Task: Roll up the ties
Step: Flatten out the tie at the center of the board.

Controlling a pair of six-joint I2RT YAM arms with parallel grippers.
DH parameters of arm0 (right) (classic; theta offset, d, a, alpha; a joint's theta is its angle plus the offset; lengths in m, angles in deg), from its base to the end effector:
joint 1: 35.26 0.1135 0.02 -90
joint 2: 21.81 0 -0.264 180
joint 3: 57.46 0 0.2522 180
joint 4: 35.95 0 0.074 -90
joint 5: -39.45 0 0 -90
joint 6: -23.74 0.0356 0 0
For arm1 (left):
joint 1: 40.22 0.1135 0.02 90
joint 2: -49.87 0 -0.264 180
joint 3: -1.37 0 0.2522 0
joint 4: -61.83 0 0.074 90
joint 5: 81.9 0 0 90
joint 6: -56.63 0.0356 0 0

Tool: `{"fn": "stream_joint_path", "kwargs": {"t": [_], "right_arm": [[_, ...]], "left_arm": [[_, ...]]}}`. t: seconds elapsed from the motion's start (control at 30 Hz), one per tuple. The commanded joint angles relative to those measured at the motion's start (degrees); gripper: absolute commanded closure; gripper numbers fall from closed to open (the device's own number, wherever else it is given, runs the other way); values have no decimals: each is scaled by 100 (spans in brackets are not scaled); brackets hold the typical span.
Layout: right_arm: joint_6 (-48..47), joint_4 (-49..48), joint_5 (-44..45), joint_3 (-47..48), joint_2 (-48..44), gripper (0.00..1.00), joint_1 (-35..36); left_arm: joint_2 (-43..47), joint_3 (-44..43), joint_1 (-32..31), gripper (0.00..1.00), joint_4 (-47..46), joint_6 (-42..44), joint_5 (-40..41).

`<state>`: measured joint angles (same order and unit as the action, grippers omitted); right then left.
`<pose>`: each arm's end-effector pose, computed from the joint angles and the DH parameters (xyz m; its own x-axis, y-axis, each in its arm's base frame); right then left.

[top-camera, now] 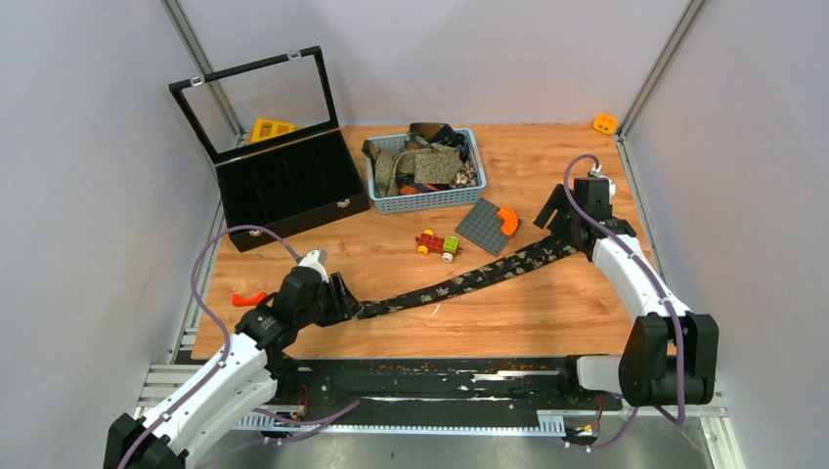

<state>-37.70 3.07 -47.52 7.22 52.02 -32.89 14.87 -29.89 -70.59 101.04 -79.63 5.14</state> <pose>0.2684 0.0092 0.2453 -0.6568 0.4506 -0.6046 0.3506 0.8924 0.2842 0.1161 -0.0701 0.1738 -0.7948 -0.3705 -0.4806 -0.0531 0.8314 -0.5531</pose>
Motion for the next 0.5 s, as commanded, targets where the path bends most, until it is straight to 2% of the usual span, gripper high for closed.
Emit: {"fn": "stream_joint_path", "kwargs": {"t": [0.0, 0.47], "right_arm": [[-216, 49, -540, -120, -303, 26, 131], [-338, 89, -773, -252, -582, 28, 367]], "left_arm": [[-23, 91, -22, 45, -609, -95, -382], [-315, 554, -27, 55, -1249, -267, -454]]}}
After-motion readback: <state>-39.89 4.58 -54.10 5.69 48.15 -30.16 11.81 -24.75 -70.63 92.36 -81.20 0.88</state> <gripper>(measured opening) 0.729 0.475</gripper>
